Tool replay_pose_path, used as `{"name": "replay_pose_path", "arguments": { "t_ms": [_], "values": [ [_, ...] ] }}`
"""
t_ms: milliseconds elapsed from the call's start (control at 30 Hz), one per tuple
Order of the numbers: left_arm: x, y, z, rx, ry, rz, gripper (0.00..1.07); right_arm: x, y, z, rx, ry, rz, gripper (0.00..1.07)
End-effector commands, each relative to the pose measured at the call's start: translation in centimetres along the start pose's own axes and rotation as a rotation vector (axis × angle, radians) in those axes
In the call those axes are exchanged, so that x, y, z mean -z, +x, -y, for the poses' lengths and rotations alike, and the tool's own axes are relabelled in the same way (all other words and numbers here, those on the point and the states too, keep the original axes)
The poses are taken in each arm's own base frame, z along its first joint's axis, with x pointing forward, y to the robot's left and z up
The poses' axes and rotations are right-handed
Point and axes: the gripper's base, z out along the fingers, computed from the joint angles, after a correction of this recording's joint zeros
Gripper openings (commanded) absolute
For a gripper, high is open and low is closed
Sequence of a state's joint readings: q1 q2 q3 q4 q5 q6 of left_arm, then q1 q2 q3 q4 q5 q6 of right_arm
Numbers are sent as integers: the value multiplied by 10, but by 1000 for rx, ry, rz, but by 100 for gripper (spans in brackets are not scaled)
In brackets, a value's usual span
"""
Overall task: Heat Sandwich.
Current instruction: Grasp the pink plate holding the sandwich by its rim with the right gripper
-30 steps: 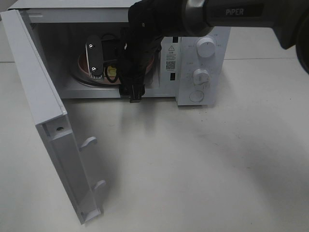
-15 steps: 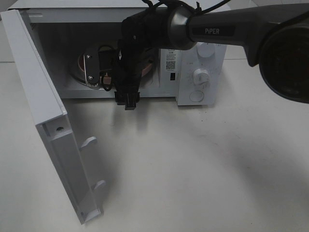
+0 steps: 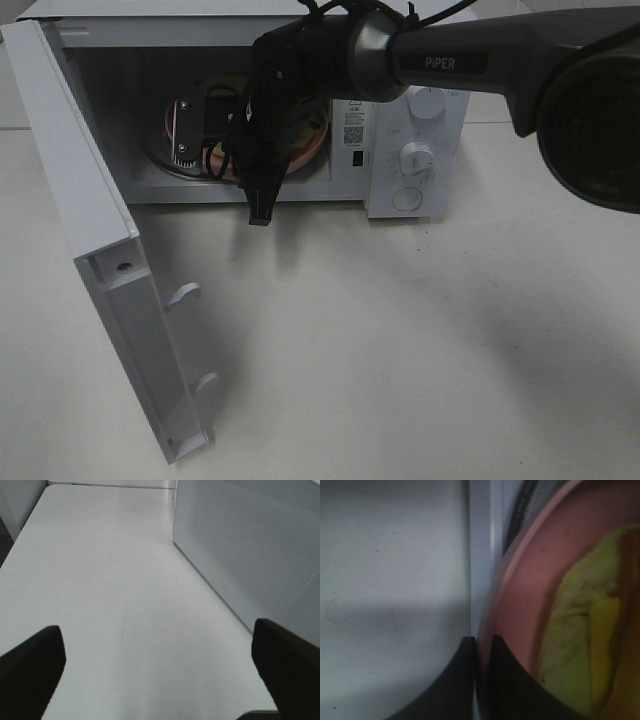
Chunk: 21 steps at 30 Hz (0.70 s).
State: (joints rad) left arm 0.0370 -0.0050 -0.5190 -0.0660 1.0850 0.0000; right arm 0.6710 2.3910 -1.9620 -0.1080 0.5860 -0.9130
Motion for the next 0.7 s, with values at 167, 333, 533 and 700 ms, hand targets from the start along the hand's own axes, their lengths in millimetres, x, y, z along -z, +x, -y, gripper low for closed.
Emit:
{"name": "replay_pose_path", "arguments": {
  "t_ms": [167,333,533,700],
  "values": [
    [2,0,0,-2,5,29,96,0,5,-2,-18,-38,-32,0],
    [2,0,0,-2,5,29,96,2,5,-2,15,-46,-37,0],
    [2,0,0,-2,5,29,96,4,7,-4,50,-74,-56,0],
    [2,0,0,-2,5,29,96,7,7,-3,116,-83,-54,0]
  ]
}}
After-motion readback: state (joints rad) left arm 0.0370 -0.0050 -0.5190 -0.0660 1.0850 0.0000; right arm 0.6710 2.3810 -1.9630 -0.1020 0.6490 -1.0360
